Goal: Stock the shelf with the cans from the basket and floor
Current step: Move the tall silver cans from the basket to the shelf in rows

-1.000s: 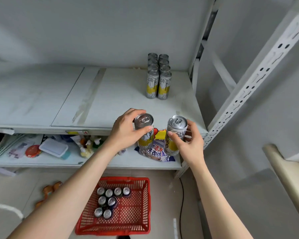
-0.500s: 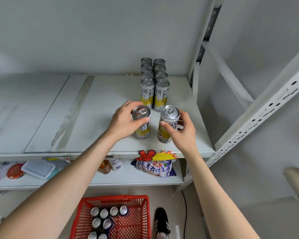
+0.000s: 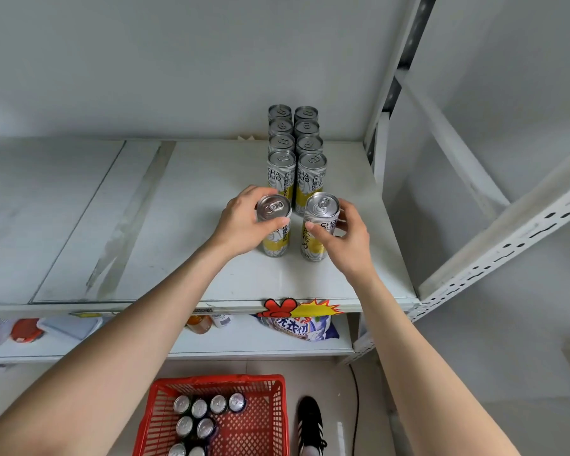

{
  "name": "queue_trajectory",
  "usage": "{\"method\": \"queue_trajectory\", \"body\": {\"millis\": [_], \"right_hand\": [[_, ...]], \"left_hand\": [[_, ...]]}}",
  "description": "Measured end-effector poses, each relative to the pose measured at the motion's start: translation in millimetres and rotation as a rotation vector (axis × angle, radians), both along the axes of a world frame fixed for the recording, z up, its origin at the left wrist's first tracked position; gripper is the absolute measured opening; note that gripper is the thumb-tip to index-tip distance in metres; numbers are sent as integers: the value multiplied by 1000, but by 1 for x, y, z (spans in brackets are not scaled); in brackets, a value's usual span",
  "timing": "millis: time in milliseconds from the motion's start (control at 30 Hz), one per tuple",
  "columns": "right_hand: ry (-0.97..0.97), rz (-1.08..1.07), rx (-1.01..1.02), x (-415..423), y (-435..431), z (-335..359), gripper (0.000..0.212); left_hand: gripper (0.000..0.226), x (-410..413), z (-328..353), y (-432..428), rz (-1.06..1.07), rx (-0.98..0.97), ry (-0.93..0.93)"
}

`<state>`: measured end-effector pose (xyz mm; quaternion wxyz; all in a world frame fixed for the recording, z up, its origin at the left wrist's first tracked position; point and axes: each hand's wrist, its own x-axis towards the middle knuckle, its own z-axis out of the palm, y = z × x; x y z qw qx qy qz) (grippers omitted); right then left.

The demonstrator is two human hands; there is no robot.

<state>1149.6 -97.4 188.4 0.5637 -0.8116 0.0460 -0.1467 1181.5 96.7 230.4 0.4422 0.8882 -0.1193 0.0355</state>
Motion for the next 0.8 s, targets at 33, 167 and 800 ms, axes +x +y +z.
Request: {"method": "queue_trajectory", "body": {"millis": [33, 167, 800], "right_hand": [[3, 5, 0, 1, 0, -1, 50], [10, 7, 11, 4, 1, -5, 49], [158, 42, 123, -11, -10, -46, 79]], "left_hand": [[53, 2, -1, 0, -2, -4, 1], [52, 8, -4, 0, -14, -20, 15], [83, -7, -80, 12, 63, -112, 182]]}}
